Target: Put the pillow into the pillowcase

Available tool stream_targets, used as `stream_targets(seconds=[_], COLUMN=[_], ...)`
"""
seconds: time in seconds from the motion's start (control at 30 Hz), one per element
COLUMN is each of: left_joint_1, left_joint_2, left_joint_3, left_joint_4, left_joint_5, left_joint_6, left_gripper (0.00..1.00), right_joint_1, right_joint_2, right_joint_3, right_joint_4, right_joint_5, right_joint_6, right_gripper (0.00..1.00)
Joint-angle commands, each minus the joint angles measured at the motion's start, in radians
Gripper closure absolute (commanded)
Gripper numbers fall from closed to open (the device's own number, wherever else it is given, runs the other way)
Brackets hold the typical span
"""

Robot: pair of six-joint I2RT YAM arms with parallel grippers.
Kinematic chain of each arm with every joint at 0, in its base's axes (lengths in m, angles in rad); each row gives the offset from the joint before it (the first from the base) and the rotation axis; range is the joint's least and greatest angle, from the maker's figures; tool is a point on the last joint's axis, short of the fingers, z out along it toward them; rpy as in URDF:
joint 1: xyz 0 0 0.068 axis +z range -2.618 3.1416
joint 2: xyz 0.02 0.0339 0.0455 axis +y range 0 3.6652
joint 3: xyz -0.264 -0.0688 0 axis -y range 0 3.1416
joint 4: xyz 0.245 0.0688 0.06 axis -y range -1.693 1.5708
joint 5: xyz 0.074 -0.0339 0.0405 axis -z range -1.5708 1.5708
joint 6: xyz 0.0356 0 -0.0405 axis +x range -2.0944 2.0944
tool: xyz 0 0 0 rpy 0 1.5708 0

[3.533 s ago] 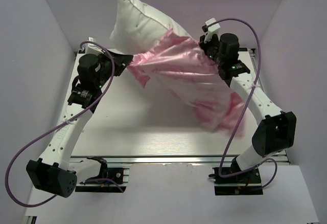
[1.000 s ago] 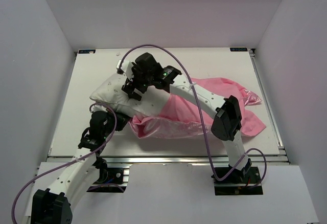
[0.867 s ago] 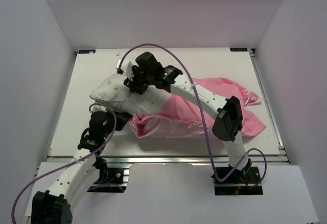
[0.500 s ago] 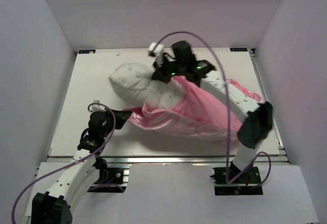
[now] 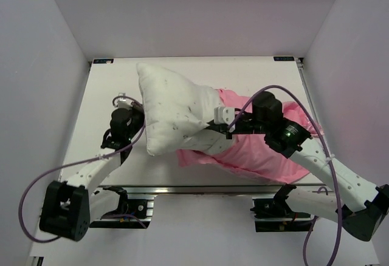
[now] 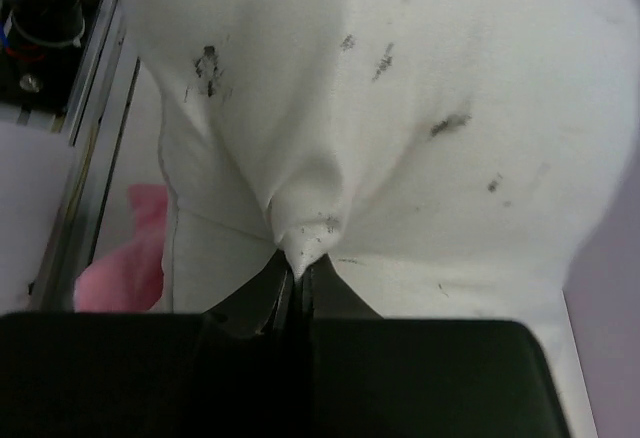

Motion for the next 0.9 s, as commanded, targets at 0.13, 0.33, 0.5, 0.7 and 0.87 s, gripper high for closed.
stream_targets(seconds=[0.13,0.33,0.5,0.7,0.87], left_joint_1=[0.029,0.030,0.032,0.033,0.036], left_joint_2=[0.156,0.175,0.222,0.285,0.328], left_joint_3=[0.203,0.176,0.154,0.200,0.235], left_joint_4=[0.406,0.518,0.605,0.670,0.707], left_joint_5=[0.154,0.211,0.239,0.286,0.325], left_joint_6=[-0.023,-0.032,-0.038,-0.042,-0.056], left_gripper=[1.00,1.00,1.00,1.00,1.00], right_joint_1=[0.036,0.004,0.002,-0.016,-0.076], right_joint_2=[0.026,-0.067,0.015,0.026,0.067], right_joint_3=[-0.007,0.156,0.340,0.383,0.388], right_joint_4=[-0.219,-0.070,-0.081,-0.109,-0.224], right_joint_5=[0.067,0.090,0.288,0.526,0.738], right_joint_6=[-0.219,0.052,0.316,0.479,0.577], right_gripper=[1.00,0.13,0.16,0.17,0.22])
